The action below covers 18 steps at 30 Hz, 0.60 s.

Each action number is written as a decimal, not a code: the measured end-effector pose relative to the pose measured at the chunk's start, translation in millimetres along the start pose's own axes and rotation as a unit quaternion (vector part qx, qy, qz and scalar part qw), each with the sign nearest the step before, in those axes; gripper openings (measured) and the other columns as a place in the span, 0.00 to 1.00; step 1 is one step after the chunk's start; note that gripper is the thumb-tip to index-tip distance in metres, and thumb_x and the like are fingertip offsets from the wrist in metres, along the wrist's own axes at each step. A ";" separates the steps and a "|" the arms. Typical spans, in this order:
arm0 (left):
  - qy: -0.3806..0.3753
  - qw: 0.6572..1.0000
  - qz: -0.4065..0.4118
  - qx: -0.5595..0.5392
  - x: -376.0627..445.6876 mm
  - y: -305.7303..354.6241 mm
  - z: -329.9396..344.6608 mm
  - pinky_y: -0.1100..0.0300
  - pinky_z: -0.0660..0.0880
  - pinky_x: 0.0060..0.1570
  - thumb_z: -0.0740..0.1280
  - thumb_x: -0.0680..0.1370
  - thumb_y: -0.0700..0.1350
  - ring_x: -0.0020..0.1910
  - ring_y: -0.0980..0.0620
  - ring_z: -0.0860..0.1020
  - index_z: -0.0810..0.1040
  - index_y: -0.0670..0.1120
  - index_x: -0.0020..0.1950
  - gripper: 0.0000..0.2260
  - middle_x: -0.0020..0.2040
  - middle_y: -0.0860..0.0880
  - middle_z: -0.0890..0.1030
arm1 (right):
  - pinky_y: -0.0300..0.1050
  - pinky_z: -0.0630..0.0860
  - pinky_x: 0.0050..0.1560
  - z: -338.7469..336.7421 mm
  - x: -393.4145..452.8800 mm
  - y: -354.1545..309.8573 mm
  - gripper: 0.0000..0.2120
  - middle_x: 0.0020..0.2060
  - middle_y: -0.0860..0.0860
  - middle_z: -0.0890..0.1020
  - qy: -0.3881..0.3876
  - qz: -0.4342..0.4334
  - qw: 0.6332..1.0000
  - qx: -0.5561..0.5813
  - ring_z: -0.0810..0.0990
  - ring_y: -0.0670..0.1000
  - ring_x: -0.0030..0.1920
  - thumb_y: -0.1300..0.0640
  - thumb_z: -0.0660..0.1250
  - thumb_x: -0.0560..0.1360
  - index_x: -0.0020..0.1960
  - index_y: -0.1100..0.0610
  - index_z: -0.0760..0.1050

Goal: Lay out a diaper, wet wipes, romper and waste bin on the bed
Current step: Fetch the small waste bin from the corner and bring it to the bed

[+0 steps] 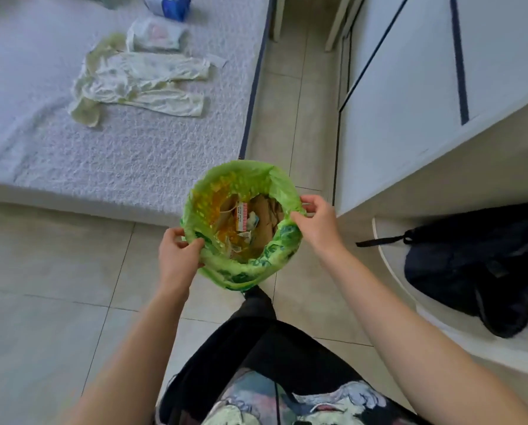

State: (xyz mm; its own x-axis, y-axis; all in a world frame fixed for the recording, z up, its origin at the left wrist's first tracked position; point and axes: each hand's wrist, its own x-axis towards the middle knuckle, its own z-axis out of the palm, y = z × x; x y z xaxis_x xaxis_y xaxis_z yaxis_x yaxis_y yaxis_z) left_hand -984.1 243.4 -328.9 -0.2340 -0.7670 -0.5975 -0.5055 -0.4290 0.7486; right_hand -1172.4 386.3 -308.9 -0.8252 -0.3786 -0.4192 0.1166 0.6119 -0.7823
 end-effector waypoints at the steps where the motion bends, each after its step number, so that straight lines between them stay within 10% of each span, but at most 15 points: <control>1: 0.009 1.000 -0.010 -0.007 6.1 2.7 -1.9 0.46 0.81 0.46 0.66 0.76 0.38 0.44 0.43 0.81 0.72 0.43 0.57 0.11 0.45 0.42 0.79 | 0.47 0.79 0.51 6.0 9.4 -8.3 0.16 0.50 0.51 0.78 -0.017 -0.002 1.000 -0.011 0.78 0.50 0.49 0.61 0.70 0.73 0.60 0.57 0.74; 18: 0.184 0.970 -0.081 -0.137 69.8 50.1 -10.1 0.46 0.81 0.47 0.66 0.77 0.39 0.47 0.44 0.81 0.71 0.46 0.56 0.09 0.47 0.43 0.79 | 0.36 0.76 0.42 93.0 141.9 -120.5 0.15 0.44 0.44 0.75 -0.223 -0.094 0.966 -0.095 0.76 0.41 0.42 0.62 0.67 0.75 0.61 0.57 0.73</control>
State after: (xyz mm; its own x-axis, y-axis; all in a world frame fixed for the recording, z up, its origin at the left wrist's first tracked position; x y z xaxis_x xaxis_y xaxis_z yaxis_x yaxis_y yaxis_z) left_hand -1017.4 163.5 -330.2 0.1684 -0.7752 -0.6088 -0.2591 -0.6307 0.7315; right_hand -1252.2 194.2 -317.0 -0.4964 -0.7310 -0.4682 -0.1511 0.6039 -0.7826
